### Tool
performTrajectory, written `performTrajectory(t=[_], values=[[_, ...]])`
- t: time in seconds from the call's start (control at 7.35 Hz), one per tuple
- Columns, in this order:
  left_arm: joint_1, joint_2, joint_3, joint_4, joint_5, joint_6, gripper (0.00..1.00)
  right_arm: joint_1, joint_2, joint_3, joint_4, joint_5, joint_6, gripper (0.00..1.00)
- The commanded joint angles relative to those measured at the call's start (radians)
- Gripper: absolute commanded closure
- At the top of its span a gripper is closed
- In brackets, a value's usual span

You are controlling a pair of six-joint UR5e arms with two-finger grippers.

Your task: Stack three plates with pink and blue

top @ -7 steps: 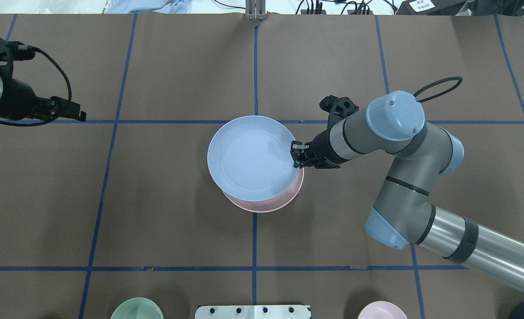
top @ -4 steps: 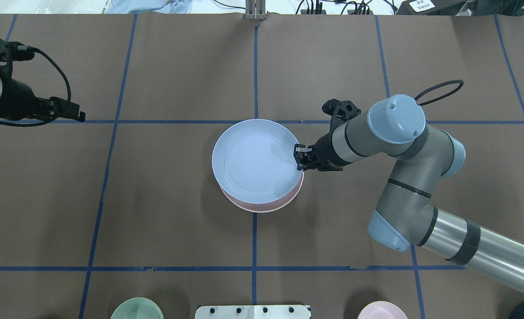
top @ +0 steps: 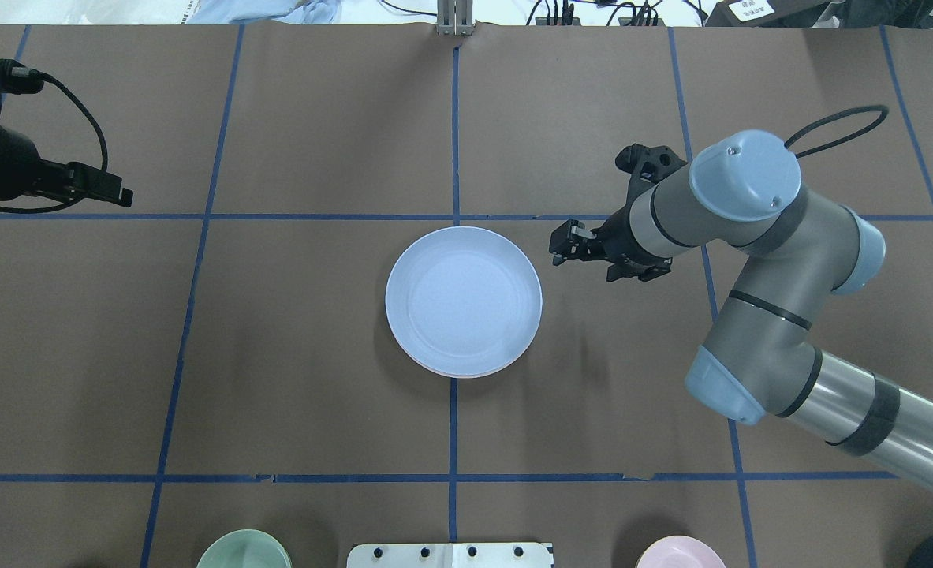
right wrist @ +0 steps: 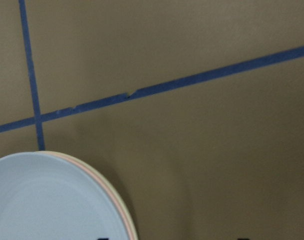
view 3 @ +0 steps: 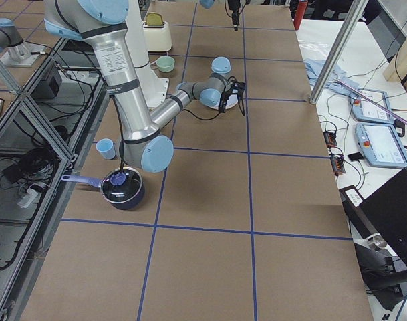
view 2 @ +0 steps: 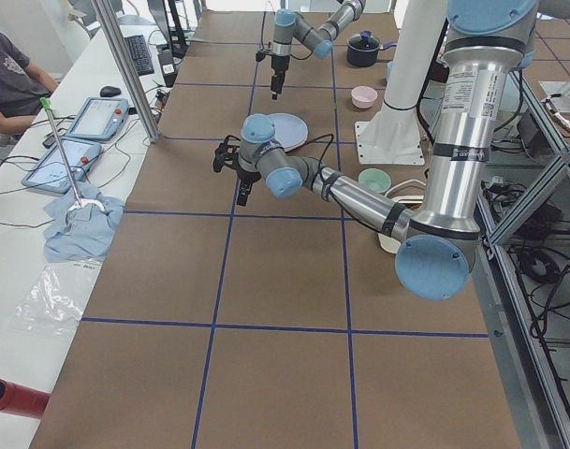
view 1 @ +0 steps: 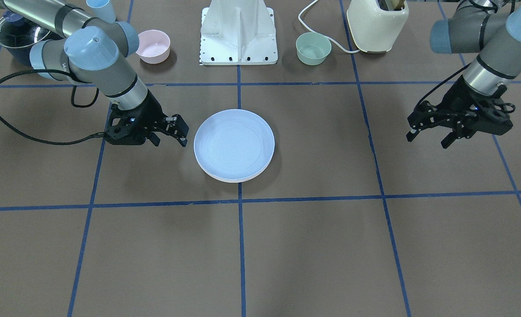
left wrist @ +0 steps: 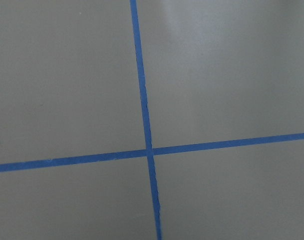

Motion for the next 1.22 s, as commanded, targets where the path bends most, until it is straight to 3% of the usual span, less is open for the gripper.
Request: performTrajectory(t=[0.0,0.27,0.54,0.82,1.09], values=[[-0.129,0.013,0.007,0.101,0.003,0.296,0.0,0.122,-0.045,0.094,-0.26,0.025,-0.335,0.0],[-0.257,0.076,0.054,0.111,0.064,0.598,0.0,0.286,-0.211,0.129,-0.304,0.092,-0.685,0.0],[-0.421,0.083,0.174,0.152,0.076,0.901,0.0,0.454,-0.35,0.119,-0.308,0.12,-0.998,0.0],[-0.449,0.096,0.182,0.14,0.074,0.902,0.0,0.622,-0.407,0.044,-0.301,0.314,-1.082,0.0],[-0.449,0.141,0.235,0.12,0.092,0.905,0.0,0.682,-0.462,0.025,-0.285,0.31,-1.094,0.0]])
